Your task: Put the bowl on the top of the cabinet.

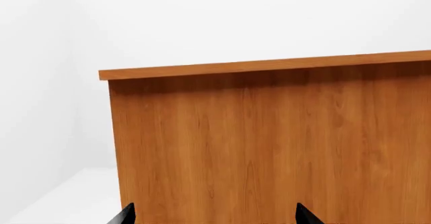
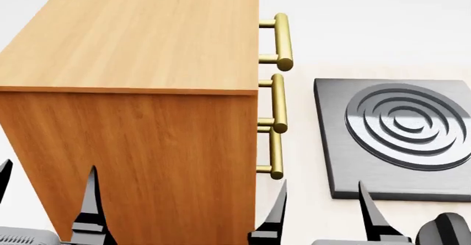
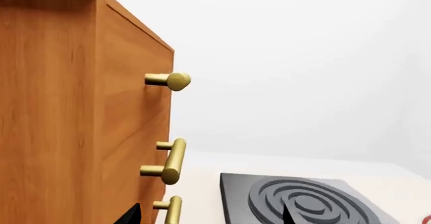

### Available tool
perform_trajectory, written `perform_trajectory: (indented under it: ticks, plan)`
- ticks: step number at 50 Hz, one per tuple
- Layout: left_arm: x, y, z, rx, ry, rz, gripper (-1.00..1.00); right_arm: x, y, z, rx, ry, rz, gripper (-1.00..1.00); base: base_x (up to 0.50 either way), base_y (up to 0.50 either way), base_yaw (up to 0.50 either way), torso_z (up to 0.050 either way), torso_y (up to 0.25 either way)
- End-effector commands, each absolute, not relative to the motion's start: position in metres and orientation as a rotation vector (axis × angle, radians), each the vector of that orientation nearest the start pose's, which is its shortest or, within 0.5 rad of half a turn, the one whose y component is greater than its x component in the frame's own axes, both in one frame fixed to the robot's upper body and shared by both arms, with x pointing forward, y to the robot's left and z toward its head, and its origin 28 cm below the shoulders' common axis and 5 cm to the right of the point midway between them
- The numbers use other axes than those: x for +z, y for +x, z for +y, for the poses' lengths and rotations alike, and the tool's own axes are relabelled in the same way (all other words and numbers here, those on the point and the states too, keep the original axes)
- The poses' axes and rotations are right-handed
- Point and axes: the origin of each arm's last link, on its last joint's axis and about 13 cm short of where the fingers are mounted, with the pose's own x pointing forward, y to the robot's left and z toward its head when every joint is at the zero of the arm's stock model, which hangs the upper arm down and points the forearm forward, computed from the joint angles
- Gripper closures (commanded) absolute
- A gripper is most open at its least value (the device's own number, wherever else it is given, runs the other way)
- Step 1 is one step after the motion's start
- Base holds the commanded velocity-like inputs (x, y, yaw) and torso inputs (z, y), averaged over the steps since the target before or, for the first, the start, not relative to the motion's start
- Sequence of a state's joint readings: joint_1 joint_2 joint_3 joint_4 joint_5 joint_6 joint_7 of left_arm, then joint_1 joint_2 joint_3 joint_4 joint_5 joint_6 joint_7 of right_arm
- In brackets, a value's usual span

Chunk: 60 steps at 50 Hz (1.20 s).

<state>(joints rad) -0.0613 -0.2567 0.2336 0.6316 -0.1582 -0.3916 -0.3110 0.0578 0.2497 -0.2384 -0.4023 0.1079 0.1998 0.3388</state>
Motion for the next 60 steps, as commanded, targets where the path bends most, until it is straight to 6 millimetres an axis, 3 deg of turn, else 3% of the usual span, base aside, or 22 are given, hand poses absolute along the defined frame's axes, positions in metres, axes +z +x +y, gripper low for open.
perform_trajectory:
  ticks: [1,13,19,24,48,60]
  plan:
    - [0.120,0.199,0.197,-0.021,0.060,-0.247,-1.00,0.091,0.213,-0.096,-0.114,-0.068,-0.158,-1.00,0.00,0.00,0.00,0.000,0.000]
    - [0.116,0.202,0.197,-0.015,0.060,-0.232,-1.00,0.105,0.190,-0.107,0.031,-0.111,0.047,-1.00,0.00,0.00,0.00,0.000,0.000]
    - [0.116,0.202,0.198,-0.012,0.062,-0.229,-1.00,0.108,0.185,-0.115,0.025,-0.137,0.083,-1.00,0.00,0.00,0.00,0.000,0.000]
    - [0.114,0.204,0.196,-0.017,0.064,-0.224,-1.00,0.124,0.168,-0.129,0.012,-0.212,0.146,-1.00,0.00,0.00,0.00,0.000,0.000]
    - [0.112,0.205,0.197,0.005,0.080,-0.214,-1.00,0.136,0.135,-0.143,0.015,-0.329,0.339,-1.00,0.00,0.00,0.00,0.000,0.000]
    - [0.113,0.204,0.198,0.009,0.080,-0.218,-1.00,0.130,0.123,-0.144,0.009,-0.354,0.377,-1.00,0.00,0.00,0.00,0.000,0.000]
